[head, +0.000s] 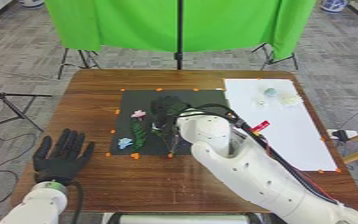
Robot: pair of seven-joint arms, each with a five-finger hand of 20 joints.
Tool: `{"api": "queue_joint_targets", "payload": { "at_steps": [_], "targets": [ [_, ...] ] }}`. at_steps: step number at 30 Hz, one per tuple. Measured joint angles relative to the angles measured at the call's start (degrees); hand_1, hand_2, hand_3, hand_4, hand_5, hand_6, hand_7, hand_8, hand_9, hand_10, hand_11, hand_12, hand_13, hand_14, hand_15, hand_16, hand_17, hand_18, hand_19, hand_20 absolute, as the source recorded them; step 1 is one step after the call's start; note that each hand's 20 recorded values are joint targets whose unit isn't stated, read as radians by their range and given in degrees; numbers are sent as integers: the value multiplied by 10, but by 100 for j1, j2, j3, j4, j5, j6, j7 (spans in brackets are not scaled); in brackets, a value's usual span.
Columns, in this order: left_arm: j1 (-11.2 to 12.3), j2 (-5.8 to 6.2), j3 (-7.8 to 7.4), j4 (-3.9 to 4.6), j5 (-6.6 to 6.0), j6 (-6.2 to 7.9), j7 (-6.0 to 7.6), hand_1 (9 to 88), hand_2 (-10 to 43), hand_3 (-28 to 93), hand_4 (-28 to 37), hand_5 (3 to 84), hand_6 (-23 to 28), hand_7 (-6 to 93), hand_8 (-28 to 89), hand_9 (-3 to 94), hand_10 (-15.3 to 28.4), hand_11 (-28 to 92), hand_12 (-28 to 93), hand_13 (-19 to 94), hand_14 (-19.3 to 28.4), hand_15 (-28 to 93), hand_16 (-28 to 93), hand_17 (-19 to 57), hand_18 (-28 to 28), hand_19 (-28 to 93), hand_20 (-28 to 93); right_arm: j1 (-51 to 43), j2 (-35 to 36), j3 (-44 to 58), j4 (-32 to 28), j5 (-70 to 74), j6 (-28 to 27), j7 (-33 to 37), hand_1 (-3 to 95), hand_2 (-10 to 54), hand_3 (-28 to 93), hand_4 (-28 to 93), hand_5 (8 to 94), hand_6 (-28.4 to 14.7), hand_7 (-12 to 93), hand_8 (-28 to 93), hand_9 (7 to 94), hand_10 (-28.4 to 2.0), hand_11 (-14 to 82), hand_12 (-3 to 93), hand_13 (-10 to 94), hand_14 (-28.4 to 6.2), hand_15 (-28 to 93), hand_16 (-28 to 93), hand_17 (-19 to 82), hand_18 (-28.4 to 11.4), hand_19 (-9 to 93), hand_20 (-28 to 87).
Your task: Arrange flowers
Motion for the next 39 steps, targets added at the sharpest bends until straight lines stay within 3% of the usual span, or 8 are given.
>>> {"api": "queue_joint_targets", "payload": {
  "at_steps": [9, 16, 19, 28, 37, 39],
  "targets": [
    [75, -26, 8, -29, 30, -105, 23, 276, 135, 761, -283, 413, 76, 266, -143, 394, 149, 357, 128, 322, 152, 507, -78, -47, 150, 420, 176, -223, -15, 589, -311, 187, -123, 151, 442, -95, 763, -283, 486, -55, 131, -88, 518, -190, 139, 186, 475, -162, 409, 182, 289, -221, 699, 278],
    [107, -47, -30, -25, 152, -344, 6, 276, 138, 757, -283, 422, 75, 256, -136, 397, 150, 349, 131, 322, 152, 500, -76, -48, 151, 416, 175, -108, 159, 1379, 7, 895, 1207, 1051, 450, -95, 774, -283, 491, -56, 139, -90, 491, -193, 128, 183, 426, -169, 377, 170, 263, -217, 676, 254],
    [154, -47, -71, -28, 198, -444, 22, 276, 137, 759, -283, 424, 74, 255, -135, 400, 149, 346, 132, 323, 151, 498, -75, -48, 151, 414, 175, -16, 454, 1669, 118, 817, 1194, 1293, 455, -95, 773, -283, 509, -49, 149, -90, 511, -187, 136, 184, 444, -168, 384, 172, 260, -219, 673, 250],
    [256, -46, -150, -55, 158, -446, 171, 277, 136, 760, -283, 432, 72, 262, -135, 406, 149, 343, 136, 329, 150, 498, -71, -46, 150, 412, 176, -336, 1464, 2297, 274, 795, 1062, 1634, 465, -95, 773, -283, 530, -40, 167, -104, 538, -179, 144, 178, 469, -161, 383, 170, 270, -220, 679, 241],
    [257, -65, -209, -48, -4, -385, 203, 277, 136, 762, -283, 435, 71, 269, -139, 408, 149, 348, 138, 332, 150, 505, -71, -45, 149, 410, 178, -767, 1440, 2149, 629, 642, 984, 2025, 503, -95, 780, -283, 535, -37, 172, -109, 517, -171, 127, 164, 450, -154, 336, 144, 285, -220, 677, 217],
    [261, -78, -215, -46, -25, -370, 202, 278, 136, 762, -283, 435, 71, 269, -140, 408, 148, 348, 139, 332, 150, 504, -71, -45, 149, 410, 179, -798, 1400, 2104, 695, 623, 993, 2044, 526, -95, 773, -282, 550, -34, 179, -110, 550, -169, 143, 167, 500, -143, 365, 157, 323, -215, 708, 227]
  ]
}}
